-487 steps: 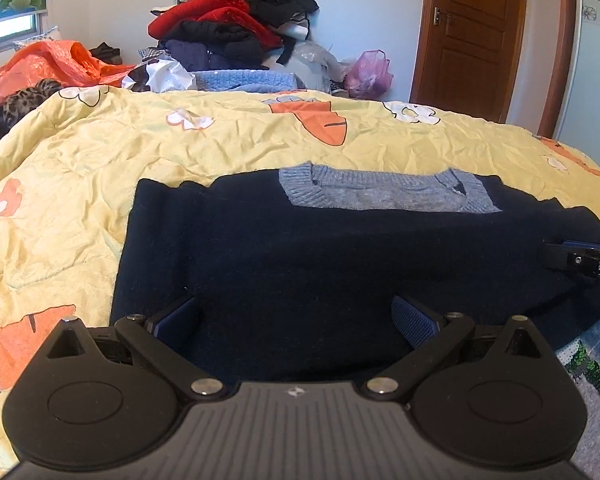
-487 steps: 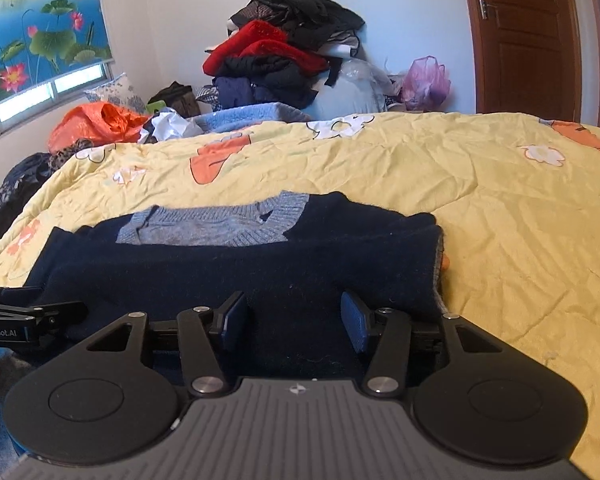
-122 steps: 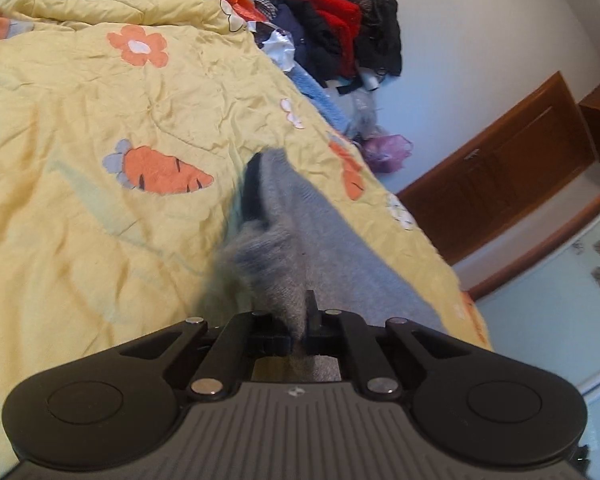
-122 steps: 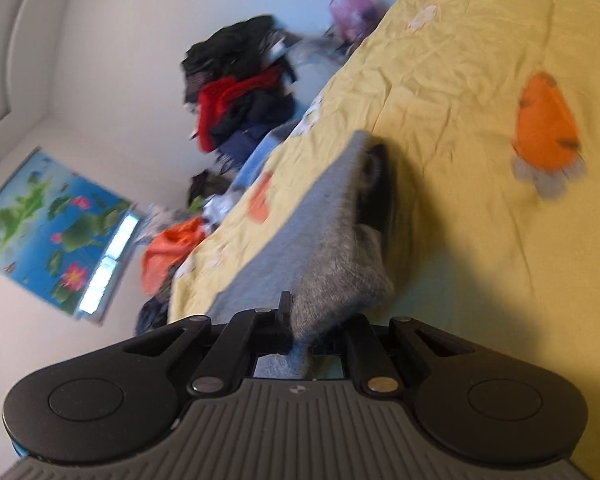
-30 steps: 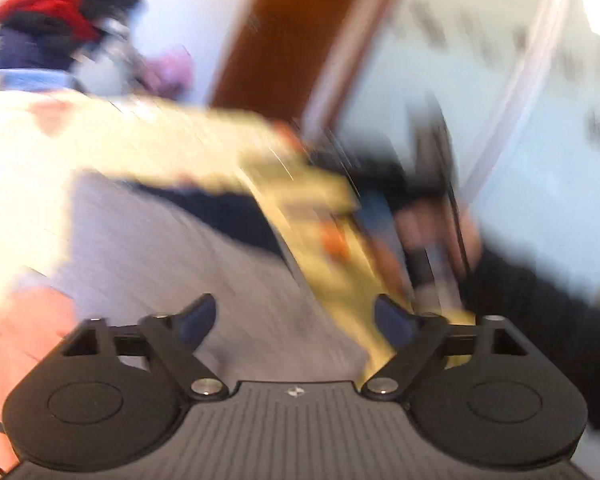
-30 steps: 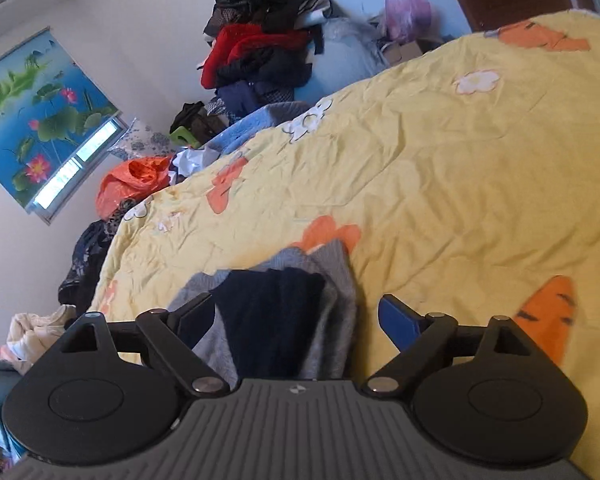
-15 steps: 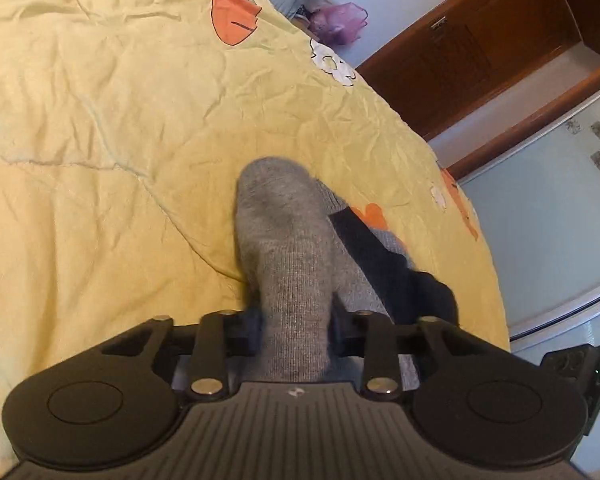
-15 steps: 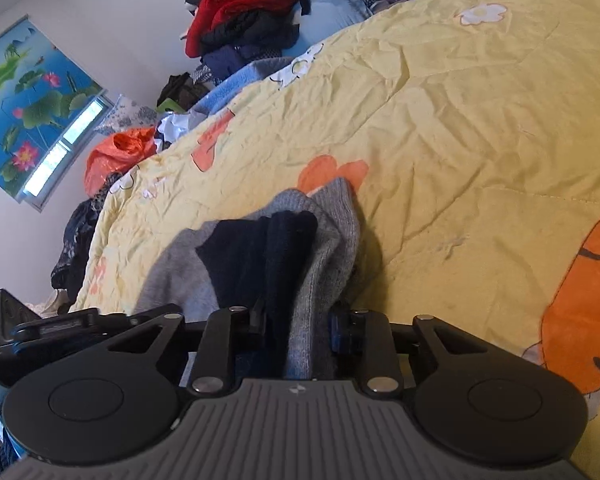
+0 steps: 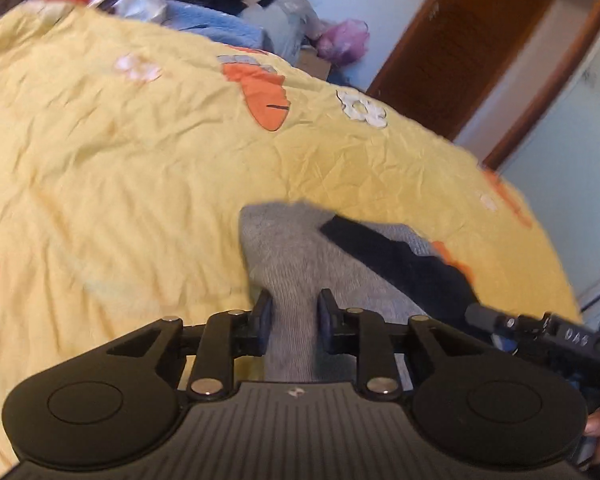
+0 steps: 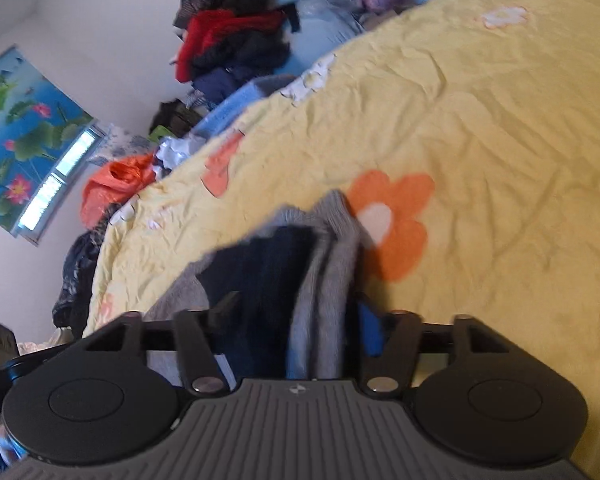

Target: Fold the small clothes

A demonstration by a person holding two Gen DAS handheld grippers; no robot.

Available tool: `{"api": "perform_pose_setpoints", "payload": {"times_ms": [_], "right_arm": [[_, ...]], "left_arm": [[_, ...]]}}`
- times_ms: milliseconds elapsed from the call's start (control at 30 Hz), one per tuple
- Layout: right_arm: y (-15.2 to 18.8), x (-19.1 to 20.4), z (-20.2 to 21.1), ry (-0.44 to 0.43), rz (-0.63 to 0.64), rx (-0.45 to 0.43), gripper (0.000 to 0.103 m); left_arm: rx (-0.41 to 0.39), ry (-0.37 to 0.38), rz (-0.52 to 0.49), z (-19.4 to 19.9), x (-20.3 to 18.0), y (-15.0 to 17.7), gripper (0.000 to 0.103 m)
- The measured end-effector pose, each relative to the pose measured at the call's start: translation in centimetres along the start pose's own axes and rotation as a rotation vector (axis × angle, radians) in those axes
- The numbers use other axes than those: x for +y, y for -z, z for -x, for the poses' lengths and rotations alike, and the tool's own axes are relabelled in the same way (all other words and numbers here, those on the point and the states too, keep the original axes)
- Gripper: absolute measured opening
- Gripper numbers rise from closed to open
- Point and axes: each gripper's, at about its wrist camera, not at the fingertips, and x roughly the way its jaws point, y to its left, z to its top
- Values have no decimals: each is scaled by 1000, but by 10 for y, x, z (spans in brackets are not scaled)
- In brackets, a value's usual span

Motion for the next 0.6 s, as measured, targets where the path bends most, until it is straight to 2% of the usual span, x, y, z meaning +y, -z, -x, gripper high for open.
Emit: {"api": "perform_pose_setpoints", "payload": {"times_ms": [67,133,167,267,367,400,433,467,500,533,600], "right_arm": [[16,2,16,-48,41,23,69],[33,4,36,-65,97,61,71],[42,3,44,-72,110,91,71],[72,-1,61,-67,124,144,71],[88,4,68,-87,131,132,69],[90,5,66,-92,118,141,60],[90,6,63,-92,107,156,41],[90,8,59,-85,107,169,31],[91,9,56,-88,106,180,21],[91,9,57,-103,95,184,21],[91,15,68,-153,95,179,20]], "left_arm": [[-31,98,61,29,14,21,31],[-3,206,151,49,28,46,33],[21,233,175,56,31,59,33],[90,262,168,62,31,92,33],[124,280,171,59,26,108,33],[127,280,184,56,26,108,32],[135,284,202,52,28,107,31],[144,282,217,50,29,105,26],[154,270,224,49,30,102,15],[160,265,222,52,31,100,10],[135,255,189,68,28,97,6]]}}
